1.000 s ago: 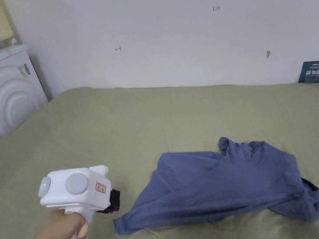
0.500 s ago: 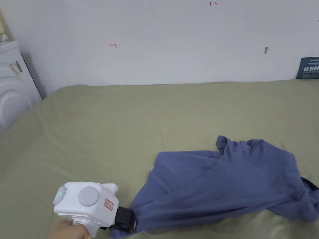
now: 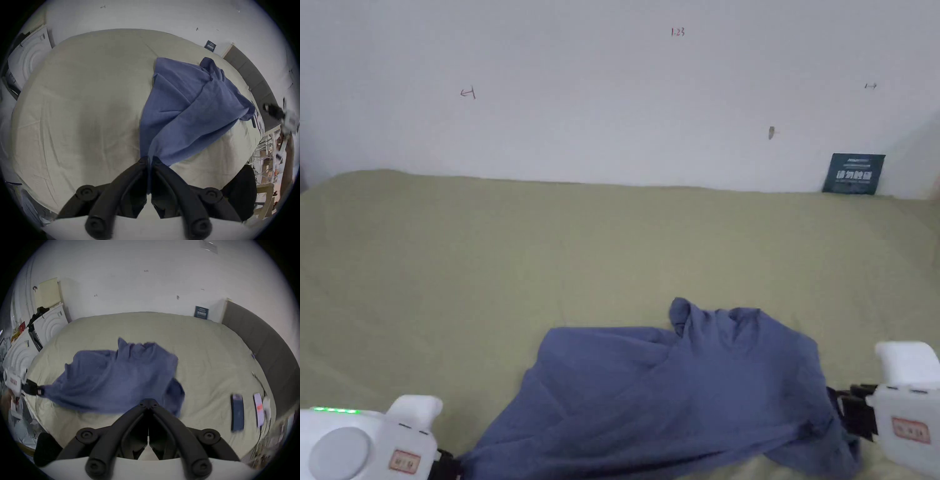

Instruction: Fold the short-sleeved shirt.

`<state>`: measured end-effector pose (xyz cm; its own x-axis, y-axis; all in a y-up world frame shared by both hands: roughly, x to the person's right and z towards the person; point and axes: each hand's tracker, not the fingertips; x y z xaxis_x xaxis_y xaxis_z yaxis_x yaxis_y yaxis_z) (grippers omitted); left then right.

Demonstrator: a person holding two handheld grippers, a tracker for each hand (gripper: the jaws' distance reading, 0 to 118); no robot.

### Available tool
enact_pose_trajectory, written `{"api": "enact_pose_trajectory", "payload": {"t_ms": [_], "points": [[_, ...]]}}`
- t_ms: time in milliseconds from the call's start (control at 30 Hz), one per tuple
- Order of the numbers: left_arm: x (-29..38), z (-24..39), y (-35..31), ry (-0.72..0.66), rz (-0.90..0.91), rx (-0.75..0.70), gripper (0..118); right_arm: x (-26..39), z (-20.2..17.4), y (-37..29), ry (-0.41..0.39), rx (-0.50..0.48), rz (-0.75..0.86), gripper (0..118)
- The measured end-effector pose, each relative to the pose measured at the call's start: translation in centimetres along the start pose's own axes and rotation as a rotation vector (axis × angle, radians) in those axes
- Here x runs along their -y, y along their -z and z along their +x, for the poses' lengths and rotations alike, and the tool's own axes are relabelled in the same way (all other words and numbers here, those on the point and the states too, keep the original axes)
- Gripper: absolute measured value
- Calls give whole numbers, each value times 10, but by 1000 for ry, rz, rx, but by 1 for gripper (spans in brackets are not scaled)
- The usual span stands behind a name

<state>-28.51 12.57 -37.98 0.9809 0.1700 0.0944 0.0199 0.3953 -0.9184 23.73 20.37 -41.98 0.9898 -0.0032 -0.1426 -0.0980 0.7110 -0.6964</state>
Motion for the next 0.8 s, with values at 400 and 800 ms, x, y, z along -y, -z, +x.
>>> {"api": "enact_pose_trajectory", "payload": {"t_ms": [400,800], "points": [[6,-5,15,-86,-57,28,3,-178,19,208,-389,-48,-275,115],[7,-12,30,-153,-77,66,3,-148,25,292,-435,-90,-325,50]]}}
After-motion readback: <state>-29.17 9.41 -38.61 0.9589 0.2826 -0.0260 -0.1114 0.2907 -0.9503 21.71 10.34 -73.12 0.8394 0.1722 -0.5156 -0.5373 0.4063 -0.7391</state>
